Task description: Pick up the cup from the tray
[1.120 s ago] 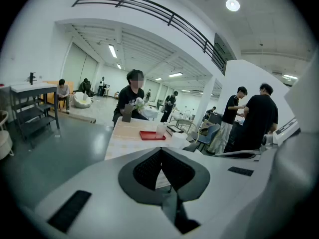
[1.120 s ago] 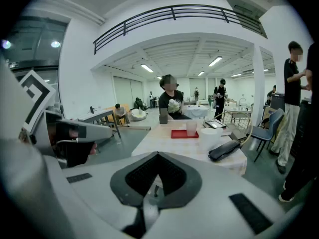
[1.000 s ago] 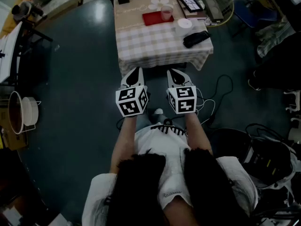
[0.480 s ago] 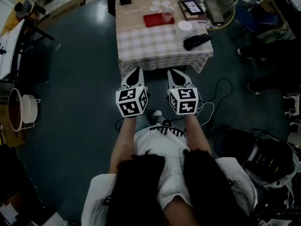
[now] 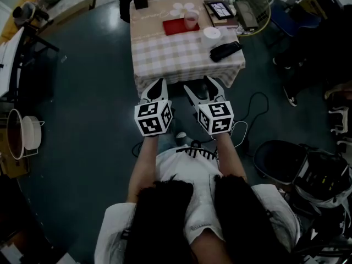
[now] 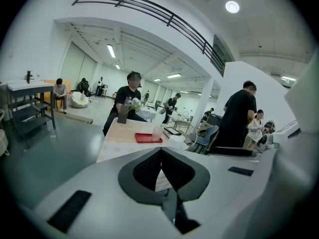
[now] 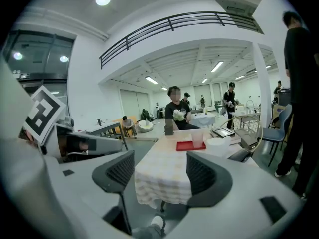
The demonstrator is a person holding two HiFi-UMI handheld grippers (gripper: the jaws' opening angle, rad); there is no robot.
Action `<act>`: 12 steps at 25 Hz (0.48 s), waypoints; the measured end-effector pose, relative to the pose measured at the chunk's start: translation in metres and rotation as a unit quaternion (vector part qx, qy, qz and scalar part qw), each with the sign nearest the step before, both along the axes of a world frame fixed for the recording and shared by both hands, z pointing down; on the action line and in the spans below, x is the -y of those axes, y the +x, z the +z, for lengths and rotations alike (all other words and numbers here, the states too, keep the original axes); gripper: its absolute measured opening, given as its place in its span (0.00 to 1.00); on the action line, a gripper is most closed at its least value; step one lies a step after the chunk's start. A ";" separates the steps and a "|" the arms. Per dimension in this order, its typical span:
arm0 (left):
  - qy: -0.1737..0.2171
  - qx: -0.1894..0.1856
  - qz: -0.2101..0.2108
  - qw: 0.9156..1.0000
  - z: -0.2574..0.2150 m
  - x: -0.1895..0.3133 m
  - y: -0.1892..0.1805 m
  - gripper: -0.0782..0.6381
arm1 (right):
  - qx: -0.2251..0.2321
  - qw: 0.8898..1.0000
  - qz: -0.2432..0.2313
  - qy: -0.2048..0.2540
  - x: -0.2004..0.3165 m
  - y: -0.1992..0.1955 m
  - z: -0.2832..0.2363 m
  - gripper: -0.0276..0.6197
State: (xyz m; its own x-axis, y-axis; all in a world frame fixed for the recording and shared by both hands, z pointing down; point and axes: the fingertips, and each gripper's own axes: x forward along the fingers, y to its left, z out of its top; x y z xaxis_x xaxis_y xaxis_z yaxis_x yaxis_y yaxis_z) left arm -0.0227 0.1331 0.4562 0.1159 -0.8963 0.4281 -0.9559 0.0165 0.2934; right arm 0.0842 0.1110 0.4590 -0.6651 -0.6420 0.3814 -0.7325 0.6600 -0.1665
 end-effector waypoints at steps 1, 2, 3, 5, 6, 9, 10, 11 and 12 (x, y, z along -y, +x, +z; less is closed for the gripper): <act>0.001 -0.001 0.002 1.000 0.001 0.005 0.001 0.12 | 0.004 1.000 0.001 0.004 0.004 0.000 -0.001 0.53; 0.003 -0.002 0.004 1.000 0.001 0.011 0.001 0.12 | 0.006 1.000 0.001 0.007 0.008 0.000 -0.001 0.55; 0.005 -0.002 0.004 1.000 0.001 0.017 0.000 0.12 | 0.005 1.000 0.000 0.009 0.014 0.000 -0.002 0.55; 0.007 -0.005 0.004 1.000 0.000 0.030 -0.003 0.12 | -0.002 1.000 0.002 0.014 0.026 -0.002 -0.003 0.56; 0.007 -0.006 0.005 1.000 0.000 0.036 -0.004 0.12 | -0.005 1.000 0.003 0.015 0.032 -0.002 -0.004 0.57; 0.004 -0.008 0.007 1.000 0.001 0.055 -0.008 0.12 | -0.005 1.000 0.009 0.015 0.053 -0.006 -0.005 0.57; 0.004 -0.008 0.009 1.000 0.001 0.063 -0.010 0.12 | -0.003 1.000 0.011 0.016 0.060 -0.008 -0.005 0.57; 0.003 -0.008 0.011 1.000 0.001 0.071 -0.012 0.12 | 0.001 1.000 0.011 0.018 0.068 -0.010 -0.007 0.58; 0.003 -0.008 0.012 1.000 0.000 0.080 -0.015 0.12 | 0.006 1.000 0.011 0.020 0.076 -0.013 -0.008 0.58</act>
